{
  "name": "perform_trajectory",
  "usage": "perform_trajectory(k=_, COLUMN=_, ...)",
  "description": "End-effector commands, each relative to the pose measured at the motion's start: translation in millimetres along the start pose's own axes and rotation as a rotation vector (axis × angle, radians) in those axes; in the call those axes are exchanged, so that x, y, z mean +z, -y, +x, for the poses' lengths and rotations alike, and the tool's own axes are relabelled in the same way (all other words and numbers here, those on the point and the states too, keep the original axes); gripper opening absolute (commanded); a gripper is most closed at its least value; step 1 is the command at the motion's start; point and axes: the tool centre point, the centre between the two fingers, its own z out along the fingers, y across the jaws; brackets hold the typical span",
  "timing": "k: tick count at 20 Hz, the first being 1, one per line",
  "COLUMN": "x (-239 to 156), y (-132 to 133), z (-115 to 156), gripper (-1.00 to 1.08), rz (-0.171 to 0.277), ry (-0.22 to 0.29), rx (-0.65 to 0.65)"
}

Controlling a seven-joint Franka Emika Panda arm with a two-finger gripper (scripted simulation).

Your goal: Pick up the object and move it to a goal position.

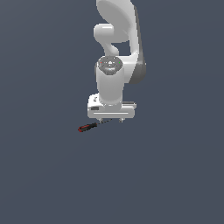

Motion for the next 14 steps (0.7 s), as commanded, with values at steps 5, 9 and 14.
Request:
perform_trajectory(k=5, x=-8, y=0, z=3, gripper=1.0, rz=0.003, ry=-0.009, rx=0.009)
perform_trajectory(k=9, x=-21, y=-1, z=7, gripper=1.0, rz=0.007, ry=-0.023, rx=0.017)
perform_trajectory(k=14, x=-20, y=-1, z=6, gripper=1.0, rz=0.008, ry=-0.022, rx=0.025)
